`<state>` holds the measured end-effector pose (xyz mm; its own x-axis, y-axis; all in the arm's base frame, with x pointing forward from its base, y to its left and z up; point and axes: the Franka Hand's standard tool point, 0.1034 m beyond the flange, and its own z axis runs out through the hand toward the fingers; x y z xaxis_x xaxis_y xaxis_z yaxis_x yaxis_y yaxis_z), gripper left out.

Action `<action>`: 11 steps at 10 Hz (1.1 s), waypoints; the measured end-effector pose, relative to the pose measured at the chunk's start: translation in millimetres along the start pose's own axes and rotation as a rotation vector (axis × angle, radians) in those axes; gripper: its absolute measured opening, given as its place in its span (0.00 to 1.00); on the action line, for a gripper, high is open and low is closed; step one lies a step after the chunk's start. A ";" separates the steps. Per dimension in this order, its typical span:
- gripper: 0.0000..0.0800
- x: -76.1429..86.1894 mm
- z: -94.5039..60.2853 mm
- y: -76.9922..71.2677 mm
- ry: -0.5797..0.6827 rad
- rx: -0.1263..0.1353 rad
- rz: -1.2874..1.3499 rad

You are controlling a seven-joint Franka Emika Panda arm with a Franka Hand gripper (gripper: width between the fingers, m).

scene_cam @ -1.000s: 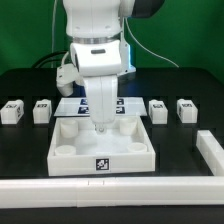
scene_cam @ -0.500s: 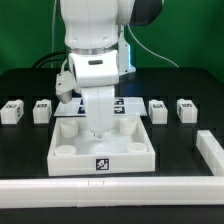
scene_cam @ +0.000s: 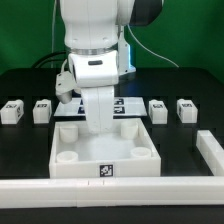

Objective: Assemble one leg

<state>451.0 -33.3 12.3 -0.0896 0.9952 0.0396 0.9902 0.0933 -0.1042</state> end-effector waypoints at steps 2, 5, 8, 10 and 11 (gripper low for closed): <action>0.08 0.0 -0.2 0.5 0.000 -0.002 0.000; 0.08 -0.1 -0.2 0.6 0.000 -0.003 0.000; 0.08 10.9 0.4 5.5 0.005 -0.006 0.037; 0.08 37.4 -1.1 19.9 0.019 -0.018 0.078; 0.08 51.3 -2.6 32.2 0.029 -0.030 0.091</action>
Offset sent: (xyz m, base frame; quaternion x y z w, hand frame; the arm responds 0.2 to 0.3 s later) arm 0.0000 0.0000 0.0000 0.0000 0.0000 0.0000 1.0000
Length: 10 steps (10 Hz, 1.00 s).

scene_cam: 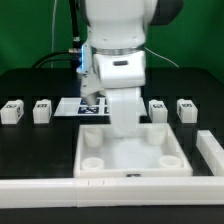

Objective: Assemble one leg

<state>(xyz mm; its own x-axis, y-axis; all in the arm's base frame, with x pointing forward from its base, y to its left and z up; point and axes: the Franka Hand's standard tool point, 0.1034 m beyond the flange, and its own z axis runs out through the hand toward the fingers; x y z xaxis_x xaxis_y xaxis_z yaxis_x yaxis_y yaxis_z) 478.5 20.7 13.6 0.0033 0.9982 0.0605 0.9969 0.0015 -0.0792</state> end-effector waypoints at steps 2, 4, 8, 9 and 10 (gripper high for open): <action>0.08 22.7 0.0 11.0 0.015 0.008 0.012; 0.08 39.7 -0.9 11.4 0.020 0.032 0.019; 0.08 40.3 2.6 11.0 0.022 -0.006 0.021; 0.16 40.1 2.7 11.0 0.022 -0.006 0.022; 0.36 40.0 2.7 11.0 0.022 -0.006 0.022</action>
Offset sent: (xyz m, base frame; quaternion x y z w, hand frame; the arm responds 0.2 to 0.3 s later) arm 0.0181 0.0399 0.0050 0.0059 0.0058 0.0079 0.9999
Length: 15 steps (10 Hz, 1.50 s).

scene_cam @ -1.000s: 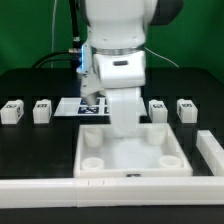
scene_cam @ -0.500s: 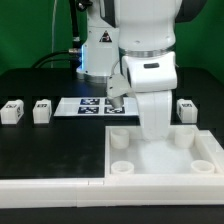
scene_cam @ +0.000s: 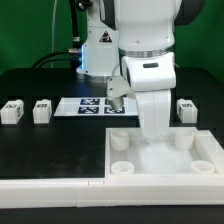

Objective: Assemble one leg

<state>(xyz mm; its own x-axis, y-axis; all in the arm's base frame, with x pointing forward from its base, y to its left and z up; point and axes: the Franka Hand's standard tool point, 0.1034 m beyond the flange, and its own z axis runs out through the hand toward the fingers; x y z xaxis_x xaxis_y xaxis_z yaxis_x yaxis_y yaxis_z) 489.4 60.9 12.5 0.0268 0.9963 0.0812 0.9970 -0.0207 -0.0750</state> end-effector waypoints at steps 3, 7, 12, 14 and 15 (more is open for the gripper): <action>0.74 -0.2 0.0 0.0 0.000 0.000 0.000; 0.81 -0.5 0.0 0.1 0.000 0.000 0.001; 0.81 3.3 -28.8 -9.0 -0.016 -0.033 0.080; 0.81 23.1 -52.9 -25.9 -0.026 -0.056 0.220; 0.81 43.2 -66.9 -27.0 -0.022 -0.076 0.313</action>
Offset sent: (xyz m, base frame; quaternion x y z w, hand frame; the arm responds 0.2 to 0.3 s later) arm 0.0000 0.0000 0.0000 0.0000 0.0000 0.0000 1.0000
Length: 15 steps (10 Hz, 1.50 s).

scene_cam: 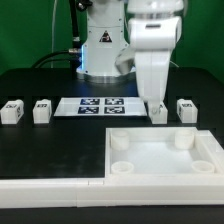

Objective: Assemble one leg

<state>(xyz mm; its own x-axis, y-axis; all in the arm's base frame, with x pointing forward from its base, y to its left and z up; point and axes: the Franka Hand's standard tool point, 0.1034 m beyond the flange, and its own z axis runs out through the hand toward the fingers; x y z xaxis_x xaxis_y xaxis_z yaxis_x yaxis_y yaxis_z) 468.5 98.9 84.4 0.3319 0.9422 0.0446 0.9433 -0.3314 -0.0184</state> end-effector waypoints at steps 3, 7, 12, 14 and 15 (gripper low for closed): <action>0.81 27.8 1.3 -15.8 0.023 -0.005 0.342; 0.81 33.1 3.0 -14.7 0.031 0.018 0.747; 0.81 41.8 28.7 -43.9 0.053 0.056 1.129; 0.81 44.7 28.5 -40.2 0.049 0.065 1.138; 0.81 43.2 29.5 -42.3 0.029 0.075 1.133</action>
Offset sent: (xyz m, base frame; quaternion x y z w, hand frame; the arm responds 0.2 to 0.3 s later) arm 0.0000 0.0000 0.0000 0.0000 0.0000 0.2667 0.9638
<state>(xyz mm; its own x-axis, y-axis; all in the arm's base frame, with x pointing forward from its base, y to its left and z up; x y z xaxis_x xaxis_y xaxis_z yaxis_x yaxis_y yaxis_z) 442.8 155.1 57.7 0.9949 0.1005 -0.0129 0.0981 -0.9876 -0.1227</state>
